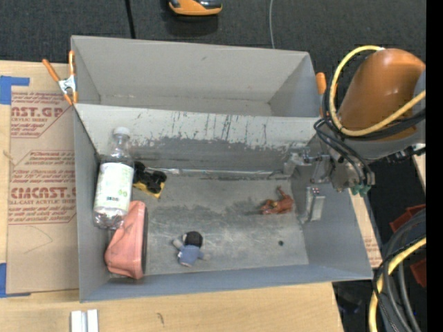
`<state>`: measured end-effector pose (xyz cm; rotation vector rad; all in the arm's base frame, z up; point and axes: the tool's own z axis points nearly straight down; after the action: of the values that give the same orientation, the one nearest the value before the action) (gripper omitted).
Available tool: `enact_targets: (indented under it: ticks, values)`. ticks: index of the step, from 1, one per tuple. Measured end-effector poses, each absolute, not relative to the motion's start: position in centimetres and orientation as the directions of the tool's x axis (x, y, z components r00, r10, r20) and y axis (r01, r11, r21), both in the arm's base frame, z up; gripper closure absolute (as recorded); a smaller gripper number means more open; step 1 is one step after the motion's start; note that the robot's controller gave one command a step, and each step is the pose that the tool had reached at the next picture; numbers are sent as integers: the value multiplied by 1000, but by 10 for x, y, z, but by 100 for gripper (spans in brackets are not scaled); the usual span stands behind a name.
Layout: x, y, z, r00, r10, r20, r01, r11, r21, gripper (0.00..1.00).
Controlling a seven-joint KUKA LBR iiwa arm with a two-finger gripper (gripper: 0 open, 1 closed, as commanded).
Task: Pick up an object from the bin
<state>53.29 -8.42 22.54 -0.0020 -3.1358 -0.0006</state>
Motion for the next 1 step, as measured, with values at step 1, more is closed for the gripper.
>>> enact_targets:
  ticks: [1]
  values:
    - [534, -84, 230, -1000, 0, -2, 0, 1000, -1, 0]
